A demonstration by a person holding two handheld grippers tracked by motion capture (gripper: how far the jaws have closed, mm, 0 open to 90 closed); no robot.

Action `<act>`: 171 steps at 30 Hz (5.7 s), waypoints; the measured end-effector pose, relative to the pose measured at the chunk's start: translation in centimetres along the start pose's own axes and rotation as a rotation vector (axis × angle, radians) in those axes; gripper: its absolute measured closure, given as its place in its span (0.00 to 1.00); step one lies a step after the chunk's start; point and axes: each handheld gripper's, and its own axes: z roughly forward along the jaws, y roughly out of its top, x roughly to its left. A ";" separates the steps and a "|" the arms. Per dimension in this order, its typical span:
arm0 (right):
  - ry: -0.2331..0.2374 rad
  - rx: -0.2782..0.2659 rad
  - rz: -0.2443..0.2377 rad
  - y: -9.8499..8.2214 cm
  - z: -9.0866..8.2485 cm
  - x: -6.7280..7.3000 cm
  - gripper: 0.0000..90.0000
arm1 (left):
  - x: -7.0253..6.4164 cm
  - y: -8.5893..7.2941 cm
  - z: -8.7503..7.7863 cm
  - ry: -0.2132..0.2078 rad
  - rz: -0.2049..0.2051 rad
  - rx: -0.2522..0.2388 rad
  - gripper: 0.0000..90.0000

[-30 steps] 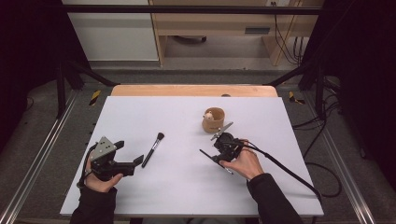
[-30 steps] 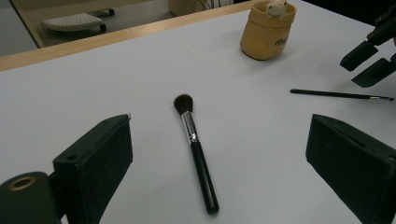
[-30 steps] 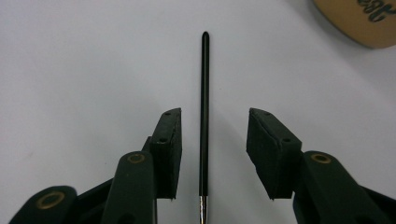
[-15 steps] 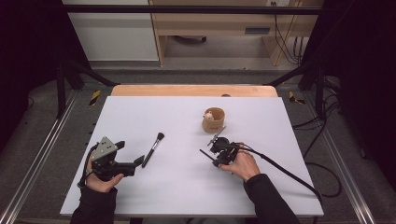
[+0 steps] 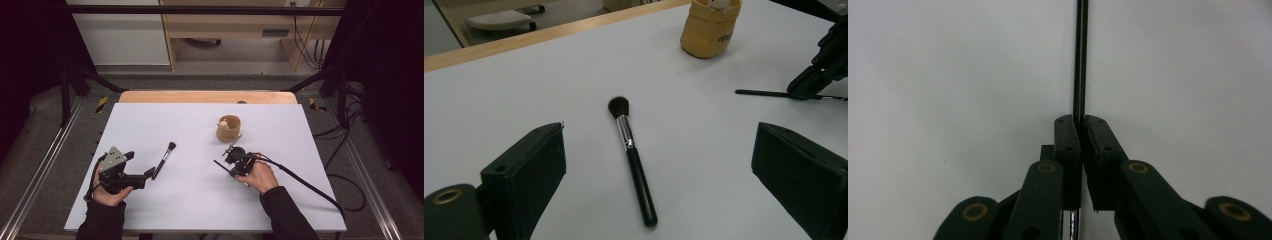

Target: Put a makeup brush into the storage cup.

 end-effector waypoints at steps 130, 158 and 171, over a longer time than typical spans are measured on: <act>0.259 -0.178 -0.179 -0.4 -5.6 3.5 0.95 | -14.0 5.1 9.1 -0.193 0.783 0.242 0.30; 0.282 -0.175 -0.191 -0.2 -5.8 3.7 0.95 | -15.8 4.3 9.6 -0.140 0.981 0.227 0.63; 0.307 -0.176 -0.198 -0.2 -6.1 3.8 0.95 | -16.2 3.8 9.7 -0.134 1.058 0.230 0.78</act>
